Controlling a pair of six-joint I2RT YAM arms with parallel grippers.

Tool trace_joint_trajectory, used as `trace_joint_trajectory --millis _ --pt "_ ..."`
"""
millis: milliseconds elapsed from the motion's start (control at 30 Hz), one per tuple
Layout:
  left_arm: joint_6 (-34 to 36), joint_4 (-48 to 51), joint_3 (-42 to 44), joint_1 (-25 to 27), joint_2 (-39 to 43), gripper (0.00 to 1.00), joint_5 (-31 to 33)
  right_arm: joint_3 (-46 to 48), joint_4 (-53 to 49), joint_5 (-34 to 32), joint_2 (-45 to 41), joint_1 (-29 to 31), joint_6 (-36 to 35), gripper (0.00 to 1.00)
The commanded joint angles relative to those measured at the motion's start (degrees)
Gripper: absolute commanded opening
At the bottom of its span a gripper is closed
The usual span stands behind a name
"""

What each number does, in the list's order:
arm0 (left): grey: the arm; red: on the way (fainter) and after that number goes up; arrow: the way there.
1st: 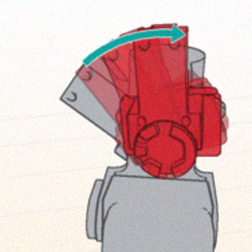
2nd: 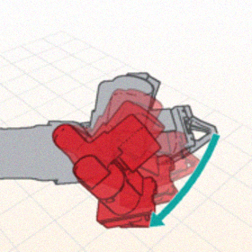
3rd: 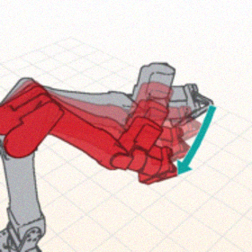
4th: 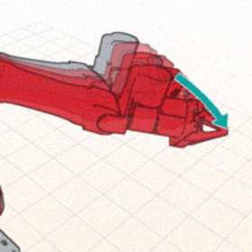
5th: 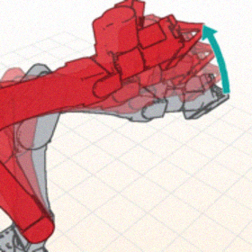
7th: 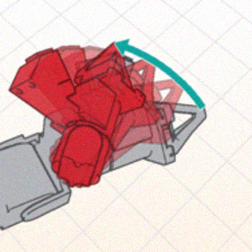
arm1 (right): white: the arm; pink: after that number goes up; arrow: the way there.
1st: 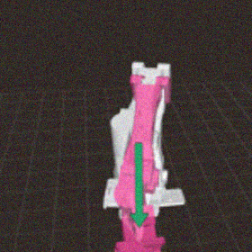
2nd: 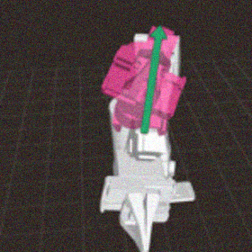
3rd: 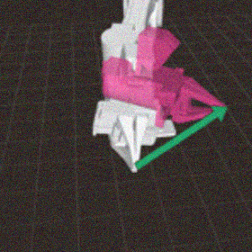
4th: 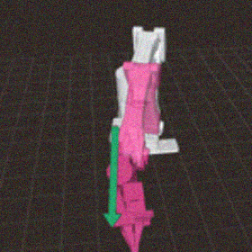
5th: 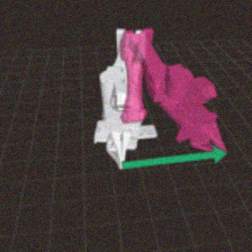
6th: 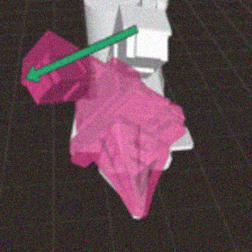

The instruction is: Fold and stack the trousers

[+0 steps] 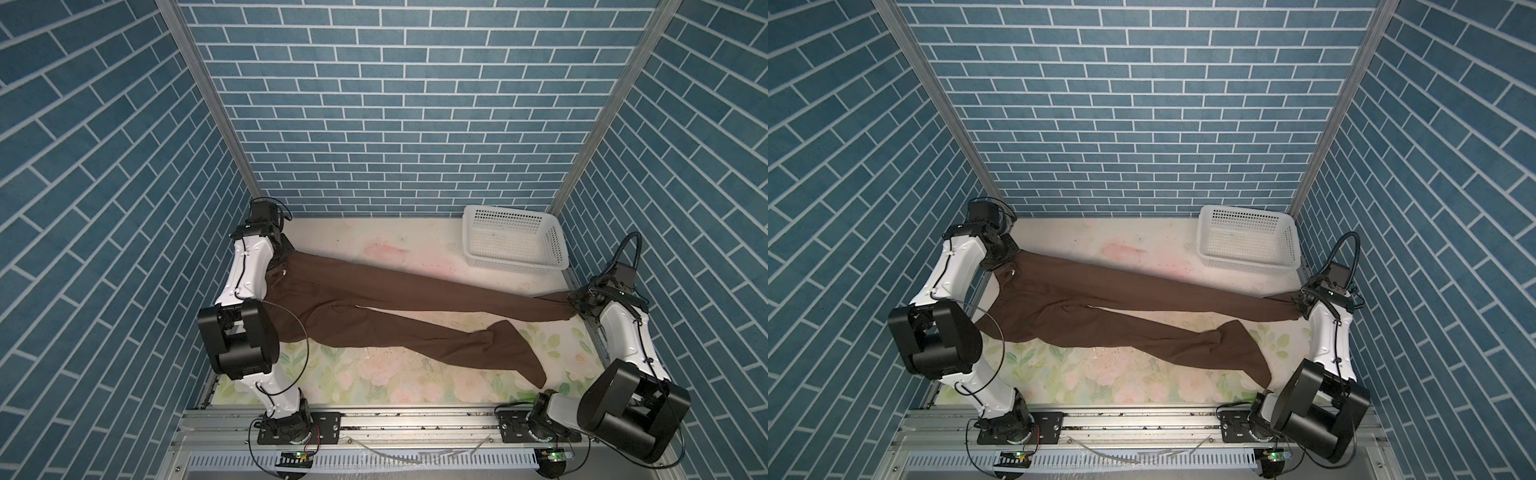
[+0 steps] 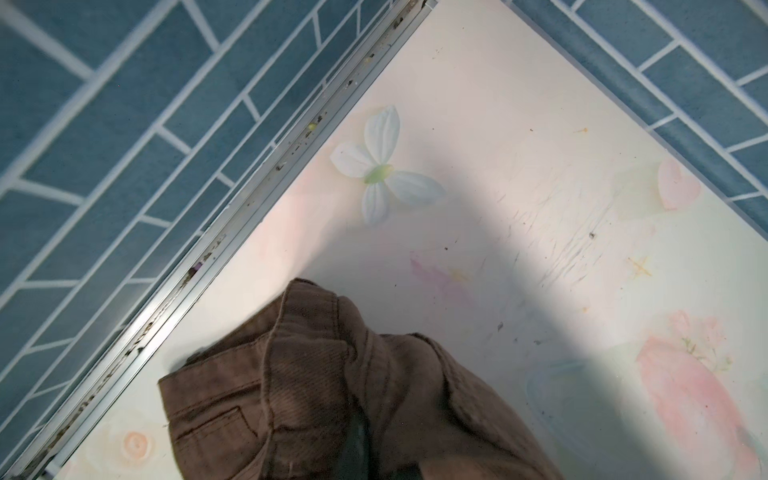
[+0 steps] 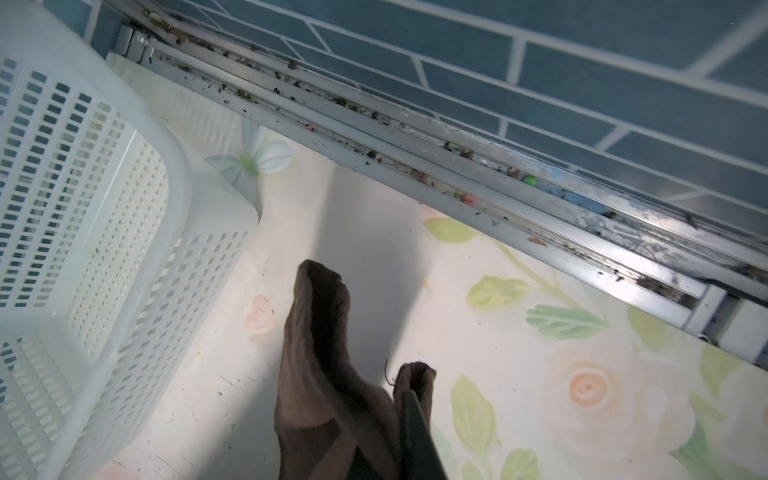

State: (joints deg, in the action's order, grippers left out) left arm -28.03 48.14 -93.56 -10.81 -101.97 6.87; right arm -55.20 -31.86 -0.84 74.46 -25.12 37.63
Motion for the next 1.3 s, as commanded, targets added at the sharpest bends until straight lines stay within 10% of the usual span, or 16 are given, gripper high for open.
trace_joint_trajectory --millis 0,167,333,567,833,1267 --pt "-0.46 -0.79 -7.02 -0.05 -5.26 0.07 2.63 -7.41 2.52 -2.23 4.35 1.72 -3.65 0.42" --pt "0.39 4.77 -21.83 1.58 -15.42 0.45 2.27 -9.94 1.71 -6.37 6.27 4.33 -5.93 0.57" --pt "2.34 8.27 -27.17 4.69 -17.19 0.56 4.14 -6.03 -2.30 -10.02 1.76 9.04 -9.26 0.58" --pt "1.38 -0.88 -5.52 9.64 -2.54 0.51 2.46 6.73 -5.20 -5.78 -6.00 14.07 -9.84 0.48" --pt "-2.37 -10.51 19.71 19.01 10.07 0.48 0.44 13.47 -5.24 -1.70 -4.06 14.41 -9.38 0.66" --pt "-4.02 -19.71 30.64 21.79 6.81 0.27 -6.33 11.50 3.87 -1.24 9.15 14.31 -7.69 0.64"
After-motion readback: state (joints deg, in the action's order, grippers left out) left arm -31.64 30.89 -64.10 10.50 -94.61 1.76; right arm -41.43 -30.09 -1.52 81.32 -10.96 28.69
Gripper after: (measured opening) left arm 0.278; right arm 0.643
